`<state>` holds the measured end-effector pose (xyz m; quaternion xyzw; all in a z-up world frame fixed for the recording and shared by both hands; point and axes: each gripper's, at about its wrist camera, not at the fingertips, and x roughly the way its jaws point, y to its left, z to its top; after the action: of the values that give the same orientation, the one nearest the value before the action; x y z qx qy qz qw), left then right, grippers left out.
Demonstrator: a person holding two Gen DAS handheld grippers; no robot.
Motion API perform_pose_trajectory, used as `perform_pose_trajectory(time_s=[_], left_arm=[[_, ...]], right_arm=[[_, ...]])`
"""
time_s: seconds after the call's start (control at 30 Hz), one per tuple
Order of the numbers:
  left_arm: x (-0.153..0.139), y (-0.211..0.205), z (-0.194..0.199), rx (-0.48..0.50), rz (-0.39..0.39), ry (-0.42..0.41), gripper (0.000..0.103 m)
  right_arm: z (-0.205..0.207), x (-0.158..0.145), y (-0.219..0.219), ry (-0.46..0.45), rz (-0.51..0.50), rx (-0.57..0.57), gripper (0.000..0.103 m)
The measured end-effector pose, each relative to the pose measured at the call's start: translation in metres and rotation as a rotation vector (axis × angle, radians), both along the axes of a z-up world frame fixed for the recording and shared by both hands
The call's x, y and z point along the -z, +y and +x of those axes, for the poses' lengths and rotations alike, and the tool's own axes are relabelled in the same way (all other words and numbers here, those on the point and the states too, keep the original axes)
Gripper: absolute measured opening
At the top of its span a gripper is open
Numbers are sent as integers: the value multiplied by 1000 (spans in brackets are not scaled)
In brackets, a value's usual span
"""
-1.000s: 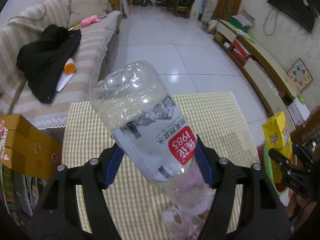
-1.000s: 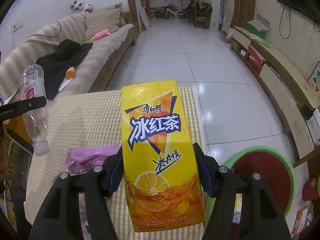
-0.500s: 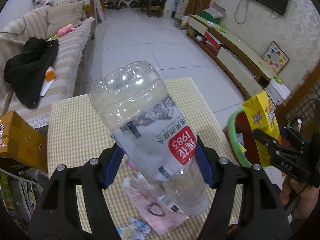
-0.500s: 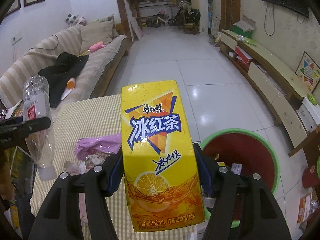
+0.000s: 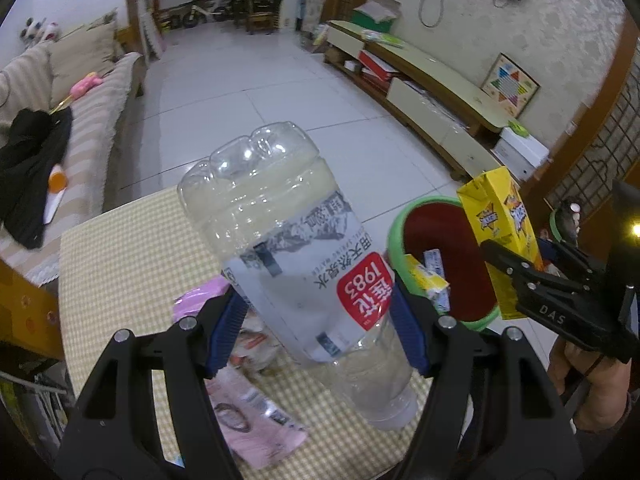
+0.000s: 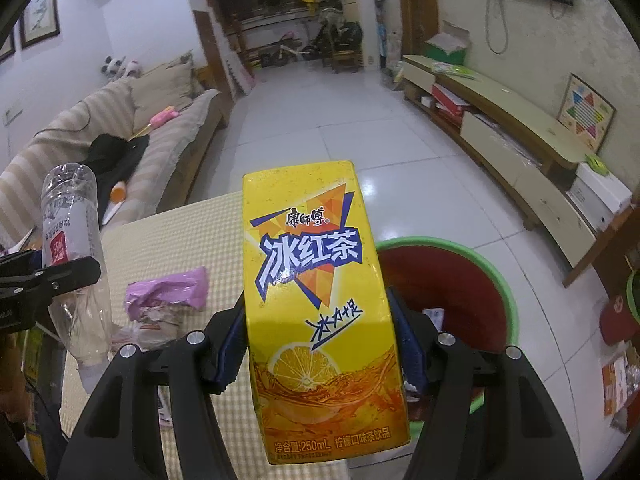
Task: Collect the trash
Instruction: 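Lift the bottle and iced-tea carton and carry them over the bin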
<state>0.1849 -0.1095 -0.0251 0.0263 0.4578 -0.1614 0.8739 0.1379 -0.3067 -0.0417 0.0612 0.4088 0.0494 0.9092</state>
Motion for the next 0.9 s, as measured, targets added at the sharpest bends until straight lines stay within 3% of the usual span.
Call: perform_pose_trajectory(time_s=[0.5, 0.9], left_arm=[[37, -110, 35, 159, -60, 47, 65], [75, -173, 51, 267, -41, 72, 66]], right_arm=[[-1, 32, -108, 32, 56, 188, 62], [21, 58, -138, 57, 103, 219, 62]])
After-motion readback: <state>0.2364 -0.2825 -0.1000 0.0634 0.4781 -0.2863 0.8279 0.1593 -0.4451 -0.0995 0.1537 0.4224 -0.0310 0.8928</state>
